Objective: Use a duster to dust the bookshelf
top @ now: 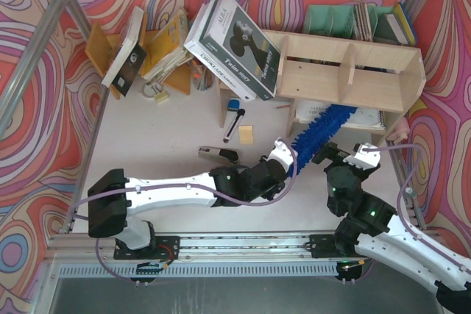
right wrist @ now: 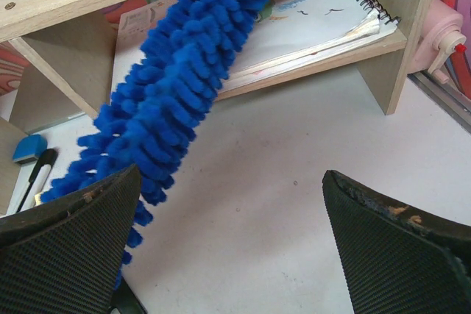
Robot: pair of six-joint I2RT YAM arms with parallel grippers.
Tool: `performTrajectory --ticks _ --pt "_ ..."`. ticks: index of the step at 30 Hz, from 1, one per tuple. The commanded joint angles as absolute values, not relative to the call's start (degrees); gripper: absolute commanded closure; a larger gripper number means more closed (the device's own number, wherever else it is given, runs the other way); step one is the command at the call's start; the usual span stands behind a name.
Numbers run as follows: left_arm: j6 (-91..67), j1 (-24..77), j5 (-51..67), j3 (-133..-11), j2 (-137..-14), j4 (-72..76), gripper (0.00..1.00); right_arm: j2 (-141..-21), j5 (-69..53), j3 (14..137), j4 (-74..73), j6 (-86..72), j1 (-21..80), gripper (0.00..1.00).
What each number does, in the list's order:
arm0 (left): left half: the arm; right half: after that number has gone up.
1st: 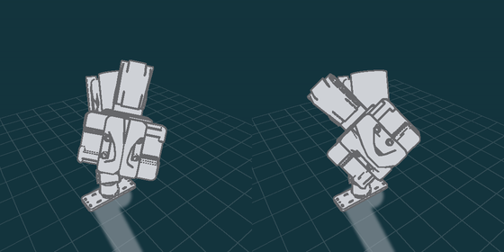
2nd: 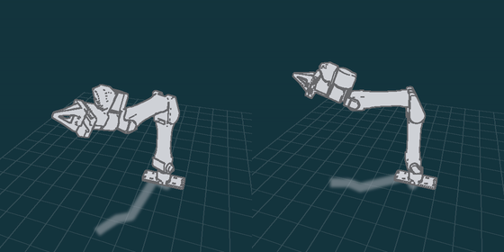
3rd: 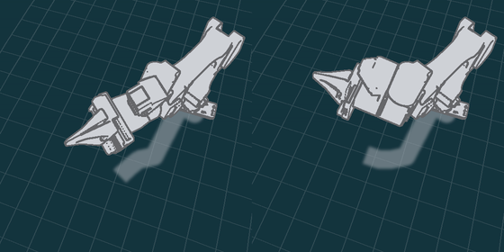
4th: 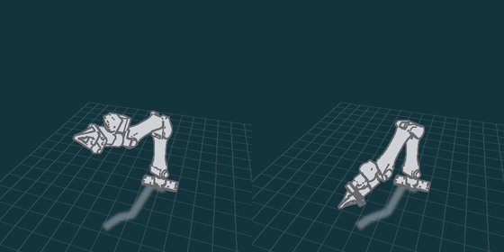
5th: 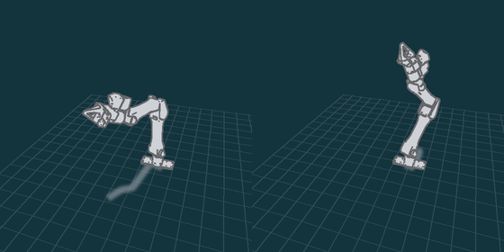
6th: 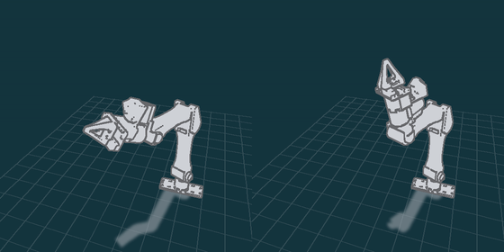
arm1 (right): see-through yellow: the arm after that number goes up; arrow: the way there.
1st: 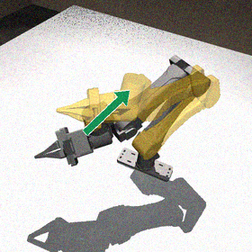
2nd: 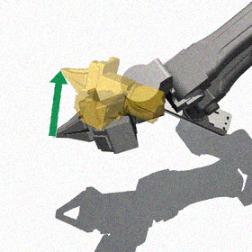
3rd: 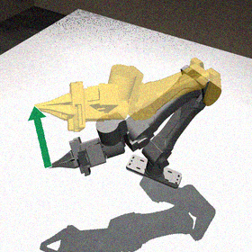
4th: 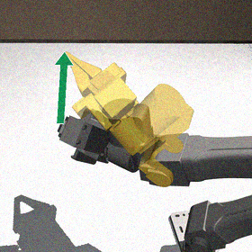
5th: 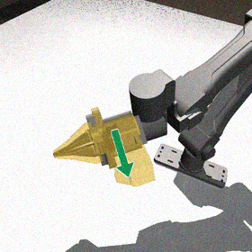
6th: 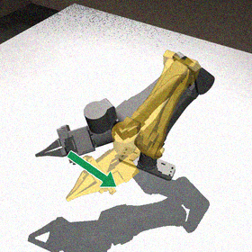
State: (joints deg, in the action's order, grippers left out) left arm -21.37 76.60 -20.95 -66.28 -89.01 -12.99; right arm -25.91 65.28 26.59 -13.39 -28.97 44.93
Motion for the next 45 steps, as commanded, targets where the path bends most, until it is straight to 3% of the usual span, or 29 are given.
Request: performTrajectory --ticks 1,16,35,45 --pt "-19.5 76.5 -19.3 -69.0 -89.3 -11.4 1.00 -25.3 65.9 25.8 -12.4 -28.9 44.8 0.01" --pt "-27.4 74.8 -34.6 -54.9 -73.0 -13.0 1.00 -26.9 66.0 26.1 -12.0 -28.8 44.9 0.01" --pt "-22.2 74.8 -18.5 -70.2 -92.0 -5.3 1.00 -26.7 67.5 26.2 -13.0 -29.9 44.9 0.01" --pt "-19.6 75.1 -11.2 -73.5 -95.2 -5.5 1.00 -27.2 67.8 26.2 -13.0 -30.1 44.9 0.01"
